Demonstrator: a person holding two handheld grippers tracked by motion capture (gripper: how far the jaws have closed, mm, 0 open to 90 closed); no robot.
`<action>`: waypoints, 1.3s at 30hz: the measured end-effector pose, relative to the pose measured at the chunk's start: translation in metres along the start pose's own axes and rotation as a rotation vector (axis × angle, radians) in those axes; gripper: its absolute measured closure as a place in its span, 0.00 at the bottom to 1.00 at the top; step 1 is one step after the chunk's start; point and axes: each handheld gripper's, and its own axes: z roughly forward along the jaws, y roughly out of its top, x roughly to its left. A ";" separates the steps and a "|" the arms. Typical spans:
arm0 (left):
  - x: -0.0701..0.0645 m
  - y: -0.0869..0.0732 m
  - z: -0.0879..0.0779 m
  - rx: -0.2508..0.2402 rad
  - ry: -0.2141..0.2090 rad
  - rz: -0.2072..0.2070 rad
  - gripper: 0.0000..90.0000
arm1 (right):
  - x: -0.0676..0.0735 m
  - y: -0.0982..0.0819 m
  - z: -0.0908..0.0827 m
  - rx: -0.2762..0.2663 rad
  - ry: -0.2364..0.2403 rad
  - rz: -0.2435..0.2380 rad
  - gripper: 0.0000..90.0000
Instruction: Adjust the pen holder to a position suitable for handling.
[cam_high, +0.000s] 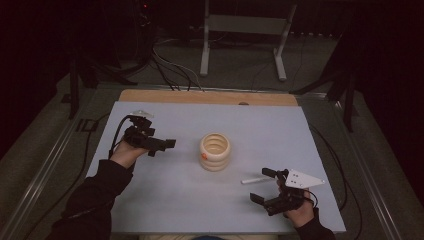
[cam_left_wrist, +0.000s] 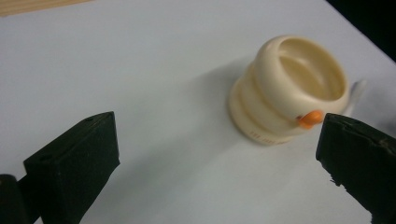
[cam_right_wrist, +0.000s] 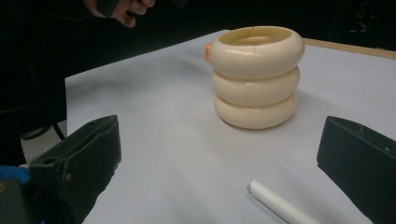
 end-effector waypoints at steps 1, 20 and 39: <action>0.000 0.000 0.000 0.000 0.000 0.000 0.00 | 0.000 0.000 0.000 0.000 0.000 0.000 0.00; 0.017 -0.069 -0.006 -0.112 -0.056 -0.086 0.00 | 0.000 0.000 0.000 0.005 -0.002 0.002 0.00; 0.010 -0.126 -0.006 -0.159 -0.042 0.033 0.00 | 0.001 -0.001 0.006 0.028 0.015 -0.023 0.00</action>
